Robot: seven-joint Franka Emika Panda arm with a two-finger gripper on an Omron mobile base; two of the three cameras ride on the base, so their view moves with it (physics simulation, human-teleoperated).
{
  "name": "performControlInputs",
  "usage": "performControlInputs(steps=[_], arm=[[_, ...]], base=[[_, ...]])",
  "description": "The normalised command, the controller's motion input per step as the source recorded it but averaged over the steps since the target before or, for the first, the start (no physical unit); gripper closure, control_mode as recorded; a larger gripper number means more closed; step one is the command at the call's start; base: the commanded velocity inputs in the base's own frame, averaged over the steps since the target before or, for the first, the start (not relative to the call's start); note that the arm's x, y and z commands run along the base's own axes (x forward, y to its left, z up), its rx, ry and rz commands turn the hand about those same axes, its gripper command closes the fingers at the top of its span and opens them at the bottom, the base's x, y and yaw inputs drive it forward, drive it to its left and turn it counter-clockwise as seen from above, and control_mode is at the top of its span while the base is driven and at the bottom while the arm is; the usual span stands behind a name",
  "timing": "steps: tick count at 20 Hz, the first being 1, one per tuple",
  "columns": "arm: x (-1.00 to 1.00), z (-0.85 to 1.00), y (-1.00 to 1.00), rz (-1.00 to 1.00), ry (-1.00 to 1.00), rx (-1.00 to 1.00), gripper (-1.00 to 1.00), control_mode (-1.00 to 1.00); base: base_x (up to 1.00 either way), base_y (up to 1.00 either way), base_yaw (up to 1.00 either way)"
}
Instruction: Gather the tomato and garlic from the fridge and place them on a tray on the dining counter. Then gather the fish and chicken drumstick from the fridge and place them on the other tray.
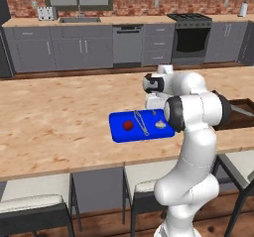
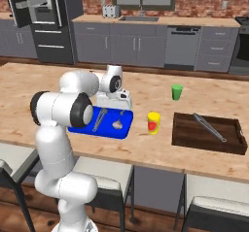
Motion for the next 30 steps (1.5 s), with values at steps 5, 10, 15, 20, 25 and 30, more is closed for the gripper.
performControlInputs(steps=[5, 10, 15, 20, 25, 30], arm=[[-0.67, 0.25, -0.15, -0.03, -0.11, 0.05, -1.00, -1.00], [-0.62, 0.41, -0.03, -0.02, -0.21, 0.03, -1.00, -1.00], [-0.64, 0.94, 0.00, -0.05, -0.06, -0.01, -1.00, -1.00], [-0.71, 0.97, 0.01, -0.07, 0.00, 0.00, -1.00, -1.00], [-0.82, 0.70, 0.00, -0.02, -0.03, 0.00, -1.00, -1.00], [-0.99, 0.38, 0.00, 0.00, -0.11, -0.03, -1.00, -1.00]], base=[[0.00, 0.00, 0.00], [0.00, 0.00, 0.00], [0.00, 0.00, 0.00], [0.00, 0.00, 0.00], [0.00, 0.00, 0.00], [0.00, 0.00, 0.00]])
